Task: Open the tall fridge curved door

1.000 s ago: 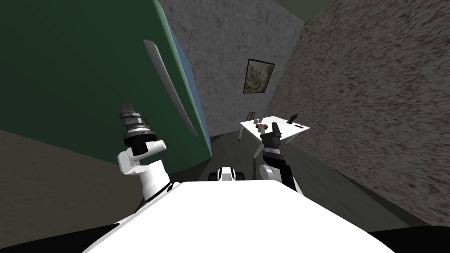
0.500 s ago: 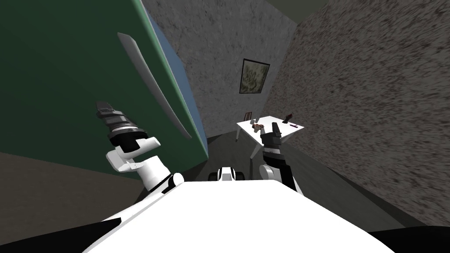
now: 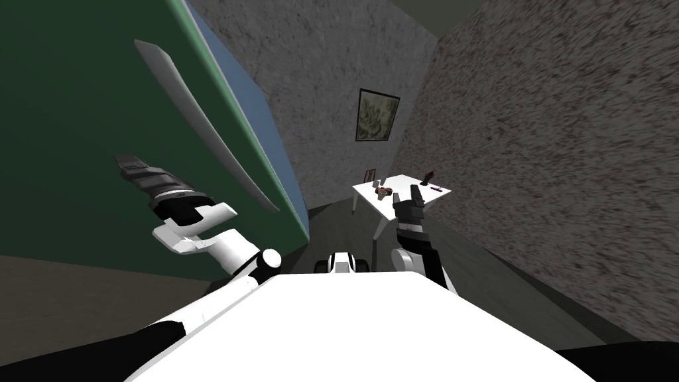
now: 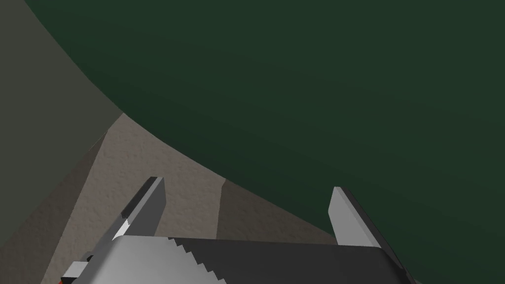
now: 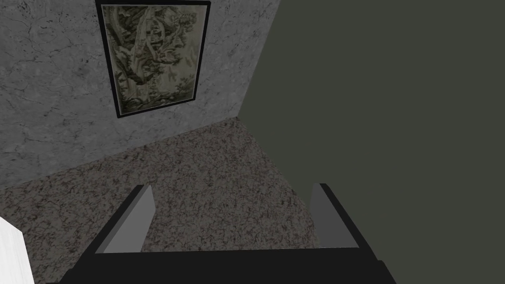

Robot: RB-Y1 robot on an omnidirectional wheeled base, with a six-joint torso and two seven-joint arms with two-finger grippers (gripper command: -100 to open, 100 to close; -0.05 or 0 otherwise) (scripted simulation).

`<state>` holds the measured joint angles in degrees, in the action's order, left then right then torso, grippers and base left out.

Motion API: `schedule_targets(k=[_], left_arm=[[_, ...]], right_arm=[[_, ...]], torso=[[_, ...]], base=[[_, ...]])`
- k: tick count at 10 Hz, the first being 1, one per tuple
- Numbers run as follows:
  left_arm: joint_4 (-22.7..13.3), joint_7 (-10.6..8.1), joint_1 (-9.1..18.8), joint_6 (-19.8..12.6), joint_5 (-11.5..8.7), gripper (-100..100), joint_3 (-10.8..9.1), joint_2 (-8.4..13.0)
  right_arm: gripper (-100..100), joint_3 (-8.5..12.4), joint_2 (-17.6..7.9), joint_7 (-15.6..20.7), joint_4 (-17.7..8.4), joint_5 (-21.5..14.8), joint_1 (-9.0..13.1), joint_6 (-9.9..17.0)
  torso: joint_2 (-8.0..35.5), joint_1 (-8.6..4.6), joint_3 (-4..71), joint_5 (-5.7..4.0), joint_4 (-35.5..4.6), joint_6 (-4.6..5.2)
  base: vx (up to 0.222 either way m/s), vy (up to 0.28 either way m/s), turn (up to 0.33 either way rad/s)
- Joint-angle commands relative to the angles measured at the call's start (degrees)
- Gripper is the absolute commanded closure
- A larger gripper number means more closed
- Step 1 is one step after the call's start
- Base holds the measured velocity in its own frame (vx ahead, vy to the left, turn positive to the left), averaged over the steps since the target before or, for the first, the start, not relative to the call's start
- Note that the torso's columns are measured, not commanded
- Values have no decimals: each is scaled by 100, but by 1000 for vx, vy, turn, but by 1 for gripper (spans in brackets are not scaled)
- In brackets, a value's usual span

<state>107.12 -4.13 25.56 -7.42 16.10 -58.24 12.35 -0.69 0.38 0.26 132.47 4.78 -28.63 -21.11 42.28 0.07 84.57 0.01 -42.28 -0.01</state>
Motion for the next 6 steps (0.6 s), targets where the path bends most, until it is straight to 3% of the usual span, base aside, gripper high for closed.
schedule_targets(k=[1, 2, 3, 4, 5, 6], left_arm=[[-181, -67, 355, -113, 58, -100, -314, 14], [-355, -130, 559, -188, 98, -100, -543, 31], [-355, -130, 638, -188, 98, -100, -568, 31], [-530, -195, 836, -254, 133, -100, -800, 50], [-530, -195, 917, -254, 133, -100, -813, 50], [-705, -260, 1145, -313, 163, -100, -1049, 70]], right_arm=[[0, 0, 0, 0, 0, 0, 0, 0], [0, 0, 0, 0, 0, 0, 0, 0], [0, 0, 0, 0, 0, 0, 0, 0], [0, 0, 0, 0, 0, 0, 0, 0], [0, 0, 0, 0, 0, 0, 0, 0], [0, 0, 0, 0, 0, 0, 0, 0]], torso=[[-2, -3, 1, 1, 1, 1], [1, -1, 0, 1, 0, 1], [4, -14, -2, -2, -1, 2], [7, -7, -4, -2, -2, 0], [2, -12, -2, -2, -1, 2], [-1, -1, 0, 0, 0, 0]], base=[[29, -85, -34], [17, -114, -70], [10, -98, -29], [15, -115, -49], [21, -86, -26], [13, -89, -51]])
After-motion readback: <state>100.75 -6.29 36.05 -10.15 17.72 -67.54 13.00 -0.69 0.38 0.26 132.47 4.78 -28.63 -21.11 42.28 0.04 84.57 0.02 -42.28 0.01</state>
